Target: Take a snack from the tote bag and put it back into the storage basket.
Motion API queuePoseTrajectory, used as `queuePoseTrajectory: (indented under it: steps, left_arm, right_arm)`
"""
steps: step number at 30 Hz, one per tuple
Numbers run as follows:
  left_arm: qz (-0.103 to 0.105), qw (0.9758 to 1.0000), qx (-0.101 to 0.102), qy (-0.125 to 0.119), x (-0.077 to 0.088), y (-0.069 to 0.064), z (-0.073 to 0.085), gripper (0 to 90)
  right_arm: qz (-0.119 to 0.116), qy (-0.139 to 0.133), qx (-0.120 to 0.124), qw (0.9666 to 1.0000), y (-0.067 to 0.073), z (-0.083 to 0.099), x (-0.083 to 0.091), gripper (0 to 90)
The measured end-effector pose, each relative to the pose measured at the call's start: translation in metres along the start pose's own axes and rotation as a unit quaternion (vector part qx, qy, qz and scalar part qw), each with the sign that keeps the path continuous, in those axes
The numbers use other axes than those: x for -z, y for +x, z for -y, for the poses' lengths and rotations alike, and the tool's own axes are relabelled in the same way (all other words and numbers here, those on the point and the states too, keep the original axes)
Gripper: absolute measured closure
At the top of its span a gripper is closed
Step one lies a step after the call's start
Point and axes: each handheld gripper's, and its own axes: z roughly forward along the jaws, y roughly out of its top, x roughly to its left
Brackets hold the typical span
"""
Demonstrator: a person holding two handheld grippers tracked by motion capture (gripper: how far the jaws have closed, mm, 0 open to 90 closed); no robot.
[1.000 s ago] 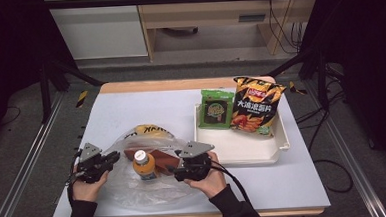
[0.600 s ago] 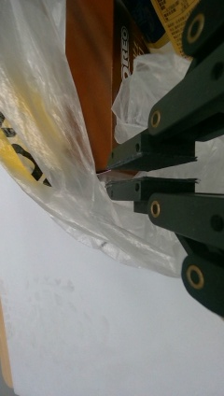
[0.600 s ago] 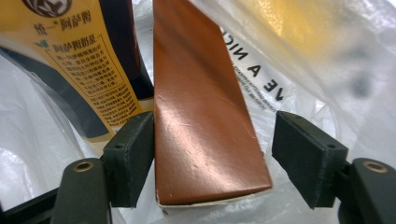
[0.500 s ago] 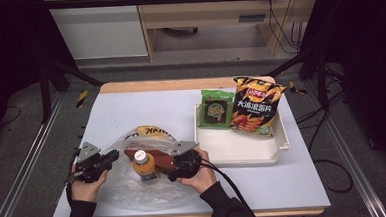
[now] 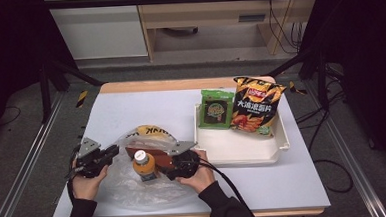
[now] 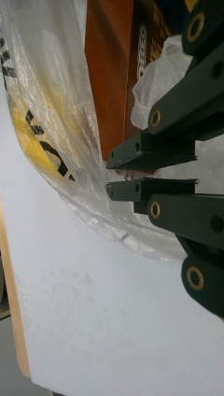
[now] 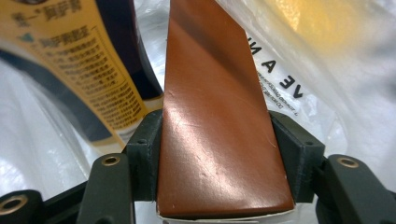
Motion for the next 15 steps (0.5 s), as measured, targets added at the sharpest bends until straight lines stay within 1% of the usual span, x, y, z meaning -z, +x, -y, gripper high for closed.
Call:
queuePoseTrajectory:
  steps: [2,3,5,7,9,11,12,14,15]
  left_arm:
    - [-0.006,1.0,0.0,0.004,-0.003,0.0,0.001,82.8]
    - [-0.007,1.0,0.001,0.005,-0.005,0.0,0.002,83.1]
    - [-0.01,0.9999,-0.003,0.01,-0.007,0.001,0.003,83.4]
    - [-0.013,0.9998,-0.002,0.014,-0.011,0.002,0.004,83.7]
    - [-0.016,0.9997,-0.003,0.018,-0.014,0.003,0.005,84.1]
    - [-0.017,0.9995,-0.009,0.025,-0.017,0.003,0.006,84.3]
    - [-0.019,0.9995,-0.007,0.025,-0.019,0.002,0.006,84.5]
    - [-0.021,0.9992,-0.014,0.03,-0.023,0.002,0.007,84.8]
    - [-0.02,0.9991,-0.013,0.034,-0.025,0.002,0.007,84.9]
  right_arm:
    - [0.001,0.001,0.007,1.0,0.0,0.0,0.003,43.2]
    - [0.0,-0.001,0.005,1.0,0.0,0.001,0.005,43.3]
    - [-0.005,0.0,0.008,1.0,-0.002,0.002,0.009,43.3]
    - [-0.009,0.001,0.012,0.9999,-0.003,0.003,0.014,43.3]
    - [-0.013,-0.002,0.017,0.9998,-0.004,0.004,0.019,43.4]
    - [-0.014,-0.007,0.021,0.9997,-0.004,0.006,0.022,43.5]
    - [-0.016,-0.009,0.023,0.9996,-0.004,0.006,0.023,43.5]
    - [-0.016,-0.012,0.03,0.9993,-0.005,0.007,0.026,43.5]
    - [-0.017,-0.014,0.032,0.9993,-0.005,0.007,0.028,43.6]
